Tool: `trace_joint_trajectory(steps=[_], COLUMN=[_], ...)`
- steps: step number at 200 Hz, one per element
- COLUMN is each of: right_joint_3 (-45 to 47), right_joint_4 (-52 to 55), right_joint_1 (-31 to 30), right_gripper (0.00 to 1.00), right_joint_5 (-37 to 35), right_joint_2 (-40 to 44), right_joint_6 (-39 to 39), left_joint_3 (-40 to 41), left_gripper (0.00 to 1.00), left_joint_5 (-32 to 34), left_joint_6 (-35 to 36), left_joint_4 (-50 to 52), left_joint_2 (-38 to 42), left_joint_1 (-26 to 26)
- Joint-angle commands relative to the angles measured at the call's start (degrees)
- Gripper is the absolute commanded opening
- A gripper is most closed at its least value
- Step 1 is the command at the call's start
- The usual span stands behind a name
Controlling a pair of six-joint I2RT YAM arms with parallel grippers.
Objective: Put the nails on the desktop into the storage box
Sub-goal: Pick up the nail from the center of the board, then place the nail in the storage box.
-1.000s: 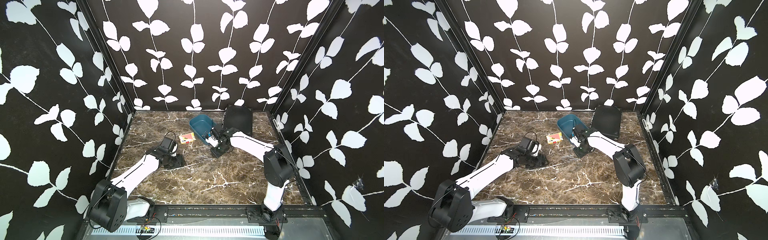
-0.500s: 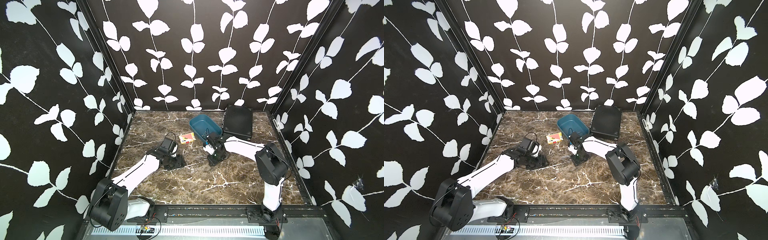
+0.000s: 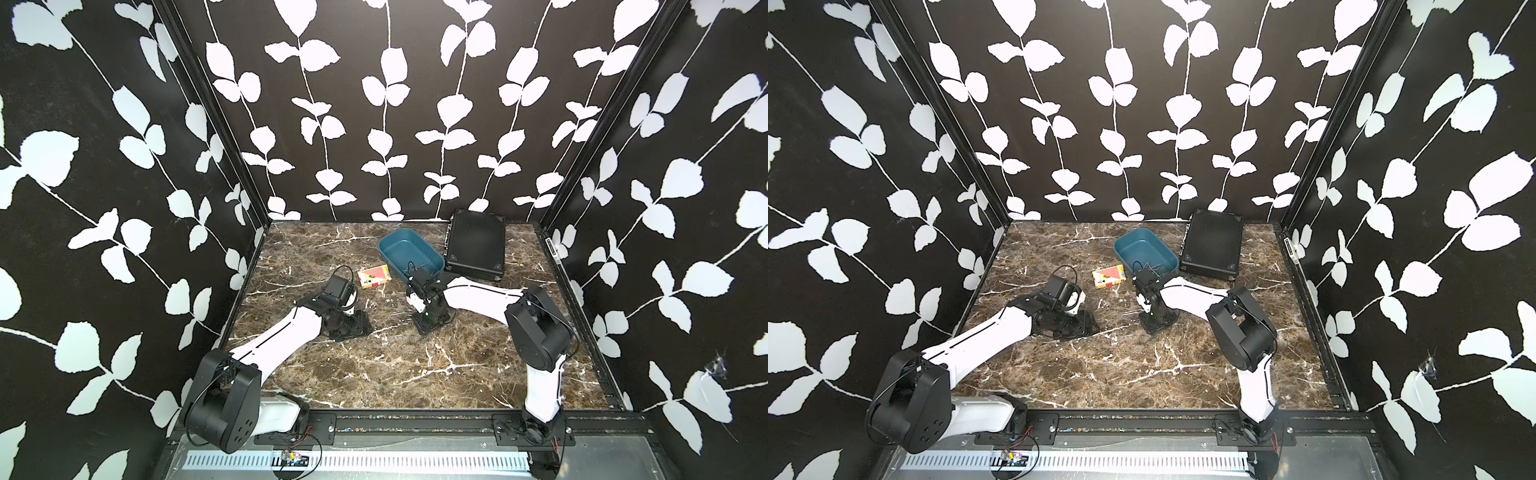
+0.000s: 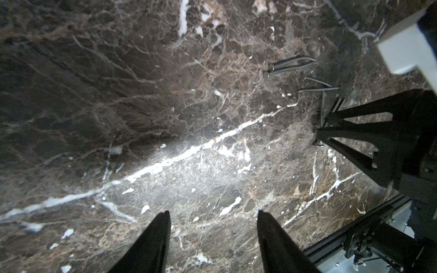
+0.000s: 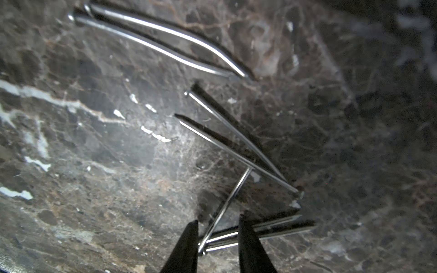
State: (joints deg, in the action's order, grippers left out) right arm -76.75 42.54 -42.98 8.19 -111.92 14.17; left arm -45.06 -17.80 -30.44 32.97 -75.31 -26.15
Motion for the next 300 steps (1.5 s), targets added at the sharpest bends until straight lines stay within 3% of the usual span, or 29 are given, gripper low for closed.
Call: trace_joint_trajectory(steps=[1,61,120,163,206,266,284,300], right_joint_3=[-0.45,-1.28,-4.98,-5.32,-5.93,-12.61,-12.43,-11.41], right_joint_4=[2.24,2.89,2.12,-14.24,-27.57,-30.03,-29.16,-27.0], right_joint_1=[-1.12,-2.93,-1.03,9.15,16.04,16.62,16.53,16.53], right_gripper=[0.28,0.0,0.0,0.0,0.0,0.0,0.18,0.25], right_joint_5=[-4.43,-4.83,5.11,18.28,14.14,5.84,5.28,4.88], right_joint_2=[-3.27,-2.51,8.63,13.39,9.1,-2.78,-2.66,-0.02], right_joint_6=[0.33,2.69,7.45,24.58,42.5,48.33,47.94,45.2], left_joint_3=[0.14,0.19,0.5,0.17,0.44,1.78,2.18,2.52], left_gripper=[0.61,0.61,0.61,0.61,0.61,0.61,0.62,0.62], left_joint_5=[-0.56,-0.22,-0.48,0.11,0.4,1.36,1.61,1.38], left_joint_6=[0.64,1.09,-0.19,0.26,0.43,1.23,1.45,1.34], left_joint_4=[0.78,2.22,0.52,2.21,3.67,5.33,4.98,4.04], left_joint_2=[1.79,3.23,3.3,4.68,6.19,8.16,8.29,7.81], left_joint_1=[0.09,0.14,0.13,0.13,0.14,0.13,0.14,0.16])
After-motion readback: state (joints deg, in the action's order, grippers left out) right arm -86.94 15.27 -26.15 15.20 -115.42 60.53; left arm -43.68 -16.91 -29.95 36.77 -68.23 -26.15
